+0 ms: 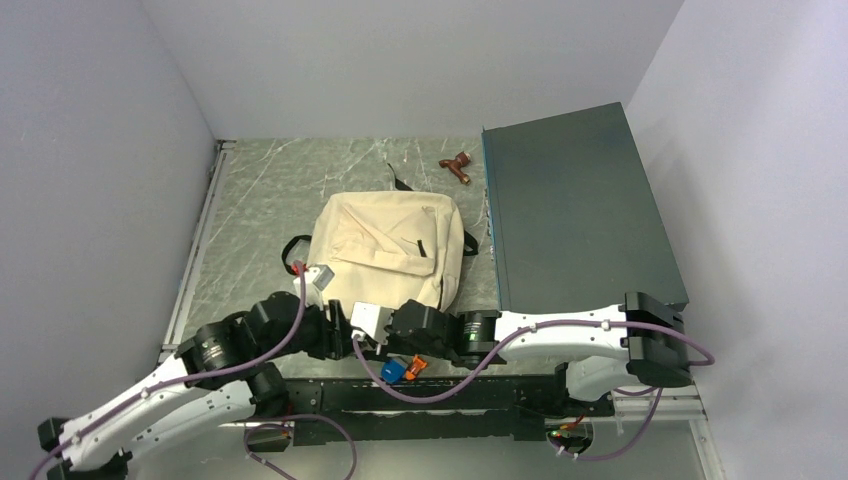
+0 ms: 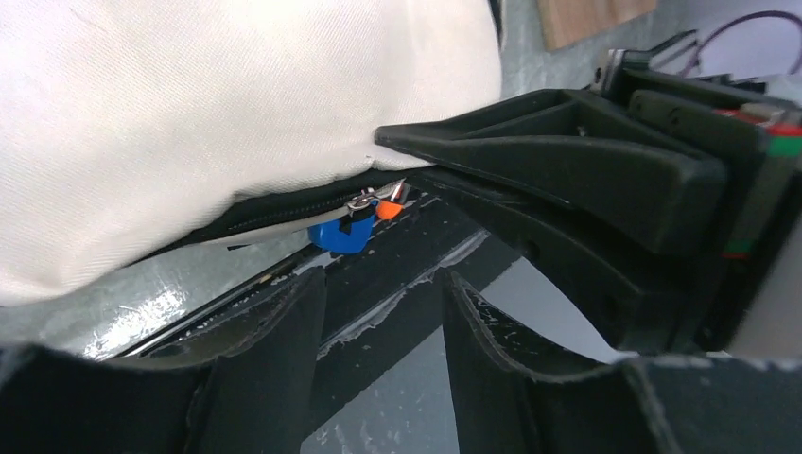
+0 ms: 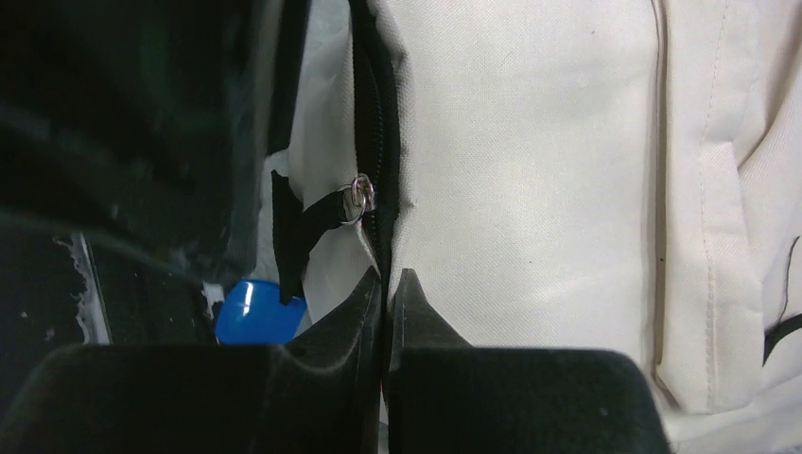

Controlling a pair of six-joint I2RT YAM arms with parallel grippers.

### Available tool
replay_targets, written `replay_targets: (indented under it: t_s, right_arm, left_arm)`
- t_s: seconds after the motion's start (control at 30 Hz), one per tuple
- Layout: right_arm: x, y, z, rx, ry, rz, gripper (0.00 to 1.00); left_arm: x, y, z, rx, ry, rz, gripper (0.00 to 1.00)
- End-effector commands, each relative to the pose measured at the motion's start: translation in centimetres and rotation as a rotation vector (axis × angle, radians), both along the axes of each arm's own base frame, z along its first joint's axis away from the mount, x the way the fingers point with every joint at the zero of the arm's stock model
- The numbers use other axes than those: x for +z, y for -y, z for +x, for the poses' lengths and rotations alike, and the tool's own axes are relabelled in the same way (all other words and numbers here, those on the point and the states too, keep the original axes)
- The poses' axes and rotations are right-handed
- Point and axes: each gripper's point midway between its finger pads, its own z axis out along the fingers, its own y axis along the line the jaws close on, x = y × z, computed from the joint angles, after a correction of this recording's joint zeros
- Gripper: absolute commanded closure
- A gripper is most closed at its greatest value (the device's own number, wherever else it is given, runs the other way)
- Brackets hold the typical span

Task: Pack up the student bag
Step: Zip the student bag at the center of the board.

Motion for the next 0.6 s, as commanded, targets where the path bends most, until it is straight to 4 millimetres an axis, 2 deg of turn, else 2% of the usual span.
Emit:
replay_targets:
  t_s: [0.0,0.17,0.3,0.47,0.57]
  right_arm:
    - [5.3,-3.8,-0.6,-0.037,-0.062,0.244,1.0]
    - [6.0,-3.8,-0.1,-0.064,-0.048,0.259,1.0]
    - [6.2,-3.9,0.2,-0.077,-0.044,0.269,1.0]
    - [6.5,-3.9,0.0,-0.071,-0.044,0.281,1.0]
    - [6.3,-3.9,0.1,-0.073,-0.043,0.273,1.0]
  left_arm:
    - [-0.4,0.1,2.0,0.194,0.066,0.017,0.47]
    - [-0.8,1.4,2.2,0.24,0.134,0.024,0.57]
    - [-1.1,1.6,3.0,0.309,0.205,0.076,0.55]
    - [-1.8,1.8,3.2,0.344,0.203,0.047,0.52]
    - [-1.9,2.3,3.2,0.335,0.209,0.014,0.53]
